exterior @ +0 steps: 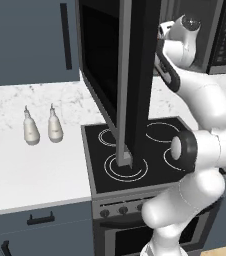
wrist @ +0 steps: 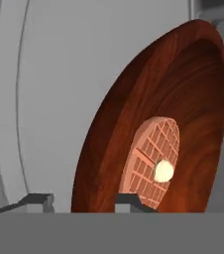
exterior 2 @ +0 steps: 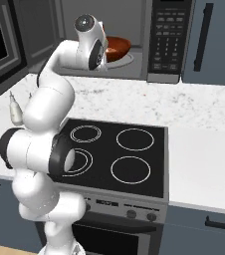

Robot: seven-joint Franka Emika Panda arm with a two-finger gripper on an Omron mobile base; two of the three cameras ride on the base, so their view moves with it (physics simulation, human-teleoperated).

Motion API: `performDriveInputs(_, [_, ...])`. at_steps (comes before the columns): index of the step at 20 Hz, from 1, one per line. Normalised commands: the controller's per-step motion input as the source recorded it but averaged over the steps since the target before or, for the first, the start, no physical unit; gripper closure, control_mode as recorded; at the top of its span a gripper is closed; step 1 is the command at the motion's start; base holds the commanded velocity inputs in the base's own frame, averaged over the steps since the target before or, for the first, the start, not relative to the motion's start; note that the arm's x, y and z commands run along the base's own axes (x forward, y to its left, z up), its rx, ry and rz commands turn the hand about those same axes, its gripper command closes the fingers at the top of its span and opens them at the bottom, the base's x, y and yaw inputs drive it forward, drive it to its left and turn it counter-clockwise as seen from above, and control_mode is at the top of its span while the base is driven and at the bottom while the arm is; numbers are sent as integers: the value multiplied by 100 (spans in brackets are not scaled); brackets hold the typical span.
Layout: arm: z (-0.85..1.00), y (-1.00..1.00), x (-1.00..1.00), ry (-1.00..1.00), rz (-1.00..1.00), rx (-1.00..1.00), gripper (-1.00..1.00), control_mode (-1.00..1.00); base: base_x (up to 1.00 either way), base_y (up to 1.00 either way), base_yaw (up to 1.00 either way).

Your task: Open the microwave, place the bowl with waffle inside the microwave, then close the microwave door and turn it on.

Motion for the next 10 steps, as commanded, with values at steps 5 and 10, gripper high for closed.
performDriveInputs(5, [0,54,75,0,1,-1,100,-100,0,0,0])
performDriveInputs(10, [-16,50,28,0,2,0,-100,-100,0,0,0])
